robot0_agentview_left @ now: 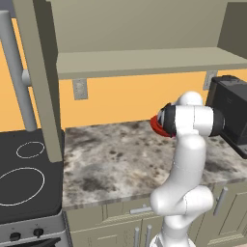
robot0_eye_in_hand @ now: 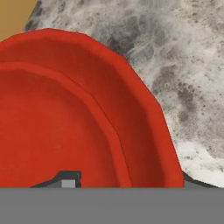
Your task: Pick up the bowls on the counter and stack them on top of one another in the open cabinet. Place the smaller bowl on top of the larger bowl.
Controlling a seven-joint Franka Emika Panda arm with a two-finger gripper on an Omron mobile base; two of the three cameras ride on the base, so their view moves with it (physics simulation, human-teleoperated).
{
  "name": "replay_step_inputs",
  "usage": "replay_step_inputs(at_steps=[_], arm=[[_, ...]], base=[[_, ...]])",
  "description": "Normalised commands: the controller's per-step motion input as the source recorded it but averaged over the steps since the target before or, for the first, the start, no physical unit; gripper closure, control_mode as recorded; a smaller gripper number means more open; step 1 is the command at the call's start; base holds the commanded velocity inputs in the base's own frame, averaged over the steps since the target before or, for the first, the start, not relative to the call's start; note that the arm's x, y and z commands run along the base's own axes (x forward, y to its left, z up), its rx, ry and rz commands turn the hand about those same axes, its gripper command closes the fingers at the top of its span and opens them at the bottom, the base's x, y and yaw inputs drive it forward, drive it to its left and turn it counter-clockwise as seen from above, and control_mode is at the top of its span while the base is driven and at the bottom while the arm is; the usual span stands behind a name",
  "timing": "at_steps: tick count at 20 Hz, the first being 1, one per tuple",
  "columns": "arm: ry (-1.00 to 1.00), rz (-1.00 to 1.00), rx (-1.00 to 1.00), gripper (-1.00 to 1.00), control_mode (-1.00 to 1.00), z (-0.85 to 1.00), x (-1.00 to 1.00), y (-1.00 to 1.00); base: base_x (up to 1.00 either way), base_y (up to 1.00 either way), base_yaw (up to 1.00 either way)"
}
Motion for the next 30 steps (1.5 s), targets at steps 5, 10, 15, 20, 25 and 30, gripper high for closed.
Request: replay_step_inputs(at_steps=[5,10,15,20,25,30], arm=[[0.02,0.0,0.0,1.0,-1.0,0.09,-0.05,0.0],[0.03,0.0,0.0,1.0,-1.0,0.32,-0.2,0.0],[0.05,0.02,0.0,1.0,-1.0,0.37,-0.33,0.0],[0.04,0.05,0.0,1.0,-1.0,0.37,-0.43,0.02],[0.0,0.06,0.0,1.0,-1.0,0.37,-0.5,0.05],[0.0,0.07,0.01,1.0,-1.0,0.36,-0.6,0.09]], base=[[0.0,0.0,0.0],[0.0,0.0,0.0],[0.0,0.0,0.0],[0.0,0.0,0.0],[0.0,0.0,0.0],[0.0,0.0,0.0]])
